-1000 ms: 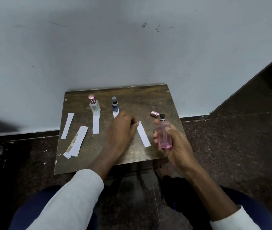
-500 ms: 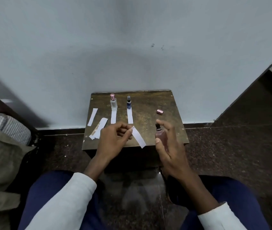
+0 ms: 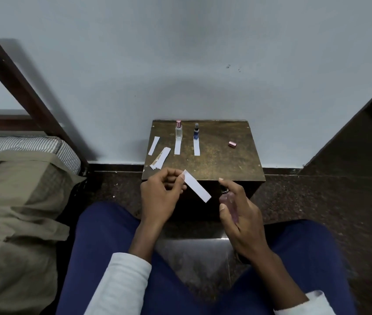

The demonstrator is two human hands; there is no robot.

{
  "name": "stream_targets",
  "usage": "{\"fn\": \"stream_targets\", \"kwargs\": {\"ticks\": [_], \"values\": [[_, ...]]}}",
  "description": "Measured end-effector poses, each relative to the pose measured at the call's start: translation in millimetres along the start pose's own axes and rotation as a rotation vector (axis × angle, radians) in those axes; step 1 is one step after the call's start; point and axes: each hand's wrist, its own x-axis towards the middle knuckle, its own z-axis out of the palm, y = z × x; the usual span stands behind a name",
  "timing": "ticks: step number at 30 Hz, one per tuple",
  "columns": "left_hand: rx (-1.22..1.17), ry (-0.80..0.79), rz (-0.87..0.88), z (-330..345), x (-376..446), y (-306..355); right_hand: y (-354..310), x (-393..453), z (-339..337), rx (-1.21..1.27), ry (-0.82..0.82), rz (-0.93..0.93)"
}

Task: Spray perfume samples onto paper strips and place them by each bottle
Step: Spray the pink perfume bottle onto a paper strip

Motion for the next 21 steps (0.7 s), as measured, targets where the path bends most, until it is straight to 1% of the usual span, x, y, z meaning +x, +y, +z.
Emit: {"fn": "stream_targets", "kwargs": {"ticks": [4, 8, 11, 16, 21], "values": [[0.051, -0.019, 0.045, 7, -4, -5, 15, 8, 11, -0.117, -0.072, -0.007], [0.078, -0.056, 0.070, 13, -1, -5, 21, 16, 15, -0.125, -0.007, -0.038], [0.095, -0.078, 0.088, 18, 3, -6, 26, 18, 21, -0.092, 0.055, -0.099], [0.100, -0.084, 0.088, 21, 8, -10, 33, 26, 27, -0.043, 0.134, -0.126], [0.127, -0.080, 0.107, 20, 12, -12, 37, 30, 32, -0.026, 0.120, -0.166]]}}
